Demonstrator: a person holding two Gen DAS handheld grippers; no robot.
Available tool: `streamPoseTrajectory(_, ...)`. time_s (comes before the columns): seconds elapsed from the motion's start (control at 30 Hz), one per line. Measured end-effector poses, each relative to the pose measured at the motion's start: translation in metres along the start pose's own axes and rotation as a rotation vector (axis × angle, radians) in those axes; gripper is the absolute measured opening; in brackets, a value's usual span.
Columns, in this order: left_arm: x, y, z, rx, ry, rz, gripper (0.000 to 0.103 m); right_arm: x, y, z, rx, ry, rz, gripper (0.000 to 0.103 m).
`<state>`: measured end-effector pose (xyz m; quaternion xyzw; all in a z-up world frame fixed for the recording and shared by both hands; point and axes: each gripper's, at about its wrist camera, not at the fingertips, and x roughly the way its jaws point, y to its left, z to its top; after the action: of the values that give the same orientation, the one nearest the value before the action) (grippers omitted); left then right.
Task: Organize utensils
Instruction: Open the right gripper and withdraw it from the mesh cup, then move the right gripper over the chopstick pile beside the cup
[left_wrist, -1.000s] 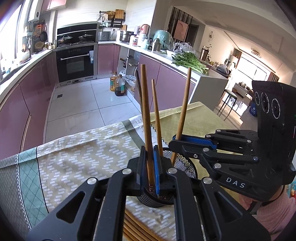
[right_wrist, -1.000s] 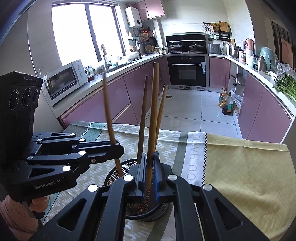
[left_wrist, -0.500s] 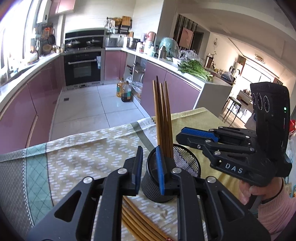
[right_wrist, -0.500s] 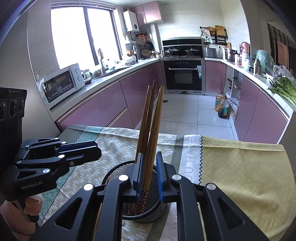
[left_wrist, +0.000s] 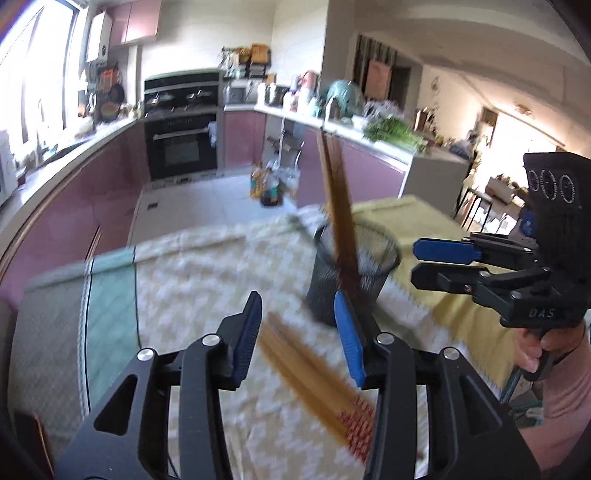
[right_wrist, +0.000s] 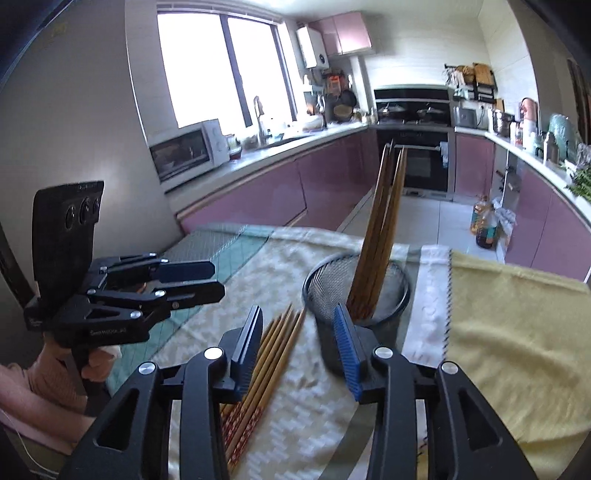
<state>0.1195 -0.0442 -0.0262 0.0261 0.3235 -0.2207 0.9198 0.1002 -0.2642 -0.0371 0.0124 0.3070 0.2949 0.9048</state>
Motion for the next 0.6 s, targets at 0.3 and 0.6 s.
streamPoseTrajectory(0.3,0.025,0.016,-0.061,-0.111,0.161,-0.016,0.041,0.036,0.005,-0.042,0.082,0.135,0.041,0.038)
streamPoseTrajectory(0.6,0.043,0.008,-0.083,-0.123,0.225,-0.026,0.041,0.044,0.016,-0.062,0.083,0.177,0.044,0.038)
